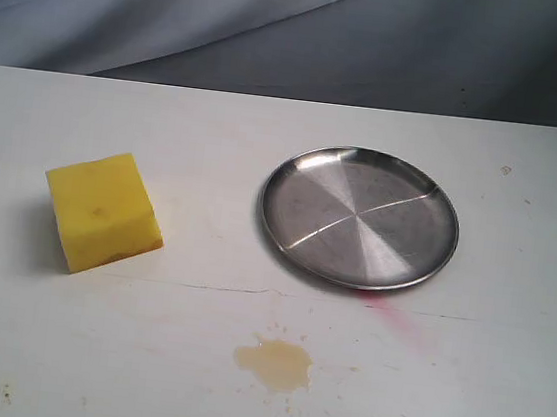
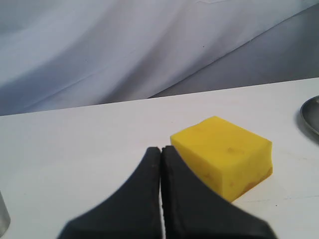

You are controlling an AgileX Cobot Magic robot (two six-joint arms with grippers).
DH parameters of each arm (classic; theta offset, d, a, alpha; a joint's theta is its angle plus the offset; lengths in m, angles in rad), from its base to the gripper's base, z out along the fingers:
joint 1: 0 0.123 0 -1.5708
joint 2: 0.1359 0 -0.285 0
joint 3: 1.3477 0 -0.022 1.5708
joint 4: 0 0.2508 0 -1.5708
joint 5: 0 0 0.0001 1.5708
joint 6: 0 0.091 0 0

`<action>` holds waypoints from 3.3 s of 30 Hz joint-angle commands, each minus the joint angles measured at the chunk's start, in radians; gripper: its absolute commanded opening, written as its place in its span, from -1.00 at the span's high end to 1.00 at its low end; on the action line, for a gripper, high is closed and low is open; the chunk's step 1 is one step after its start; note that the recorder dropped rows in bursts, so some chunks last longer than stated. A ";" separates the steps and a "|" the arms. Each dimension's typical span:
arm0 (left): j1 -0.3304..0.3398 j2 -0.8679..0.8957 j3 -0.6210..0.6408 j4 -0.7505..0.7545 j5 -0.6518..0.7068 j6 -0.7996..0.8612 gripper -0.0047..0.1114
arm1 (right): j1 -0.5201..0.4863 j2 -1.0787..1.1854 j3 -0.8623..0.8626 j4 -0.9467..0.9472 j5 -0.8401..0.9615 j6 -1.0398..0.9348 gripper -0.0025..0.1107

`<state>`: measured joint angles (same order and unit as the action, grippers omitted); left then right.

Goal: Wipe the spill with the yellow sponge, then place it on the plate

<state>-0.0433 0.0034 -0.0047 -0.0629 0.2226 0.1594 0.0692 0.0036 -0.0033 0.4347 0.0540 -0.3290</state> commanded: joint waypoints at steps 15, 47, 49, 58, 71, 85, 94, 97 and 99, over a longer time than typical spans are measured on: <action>-0.005 -0.003 0.005 -0.006 -0.010 0.000 0.92 | 0.003 -0.004 0.003 0.072 -0.054 0.039 0.96; -0.005 -0.003 0.005 -0.006 -0.010 0.000 0.92 | 0.413 1.323 -1.036 0.420 0.531 -0.589 0.96; -0.005 -0.003 0.005 -0.006 -0.010 0.000 0.92 | 0.461 1.426 -1.105 0.415 0.532 -0.580 0.96; -0.005 -0.003 0.005 -0.006 -0.010 0.000 0.92 | 0.622 1.856 -1.509 0.415 0.649 -0.534 0.96; -0.005 -0.003 0.005 -0.006 -0.010 0.000 0.92 | 0.687 2.240 -1.877 0.377 0.680 -0.409 -0.28; -0.005 -0.003 0.005 -0.006 -0.010 0.000 0.92 | 0.712 2.505 -2.064 0.422 0.664 -0.349 -0.56; -0.005 -0.003 0.005 -0.006 -0.010 0.000 0.92 | 0.739 2.562 -2.104 0.416 0.669 -0.309 -0.05; -0.005 -0.003 0.005 -0.006 -0.010 0.000 0.92 | 0.739 2.560 -2.104 0.413 0.671 -0.294 0.35; -0.005 -0.003 0.005 -0.006 -0.010 0.000 0.92 | 0.739 2.549 -2.104 0.404 0.683 -0.294 0.61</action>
<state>-0.0433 0.0034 -0.0047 -0.0629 0.2226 0.1594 0.8074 2.5600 -2.1029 0.8548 0.7232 -0.6278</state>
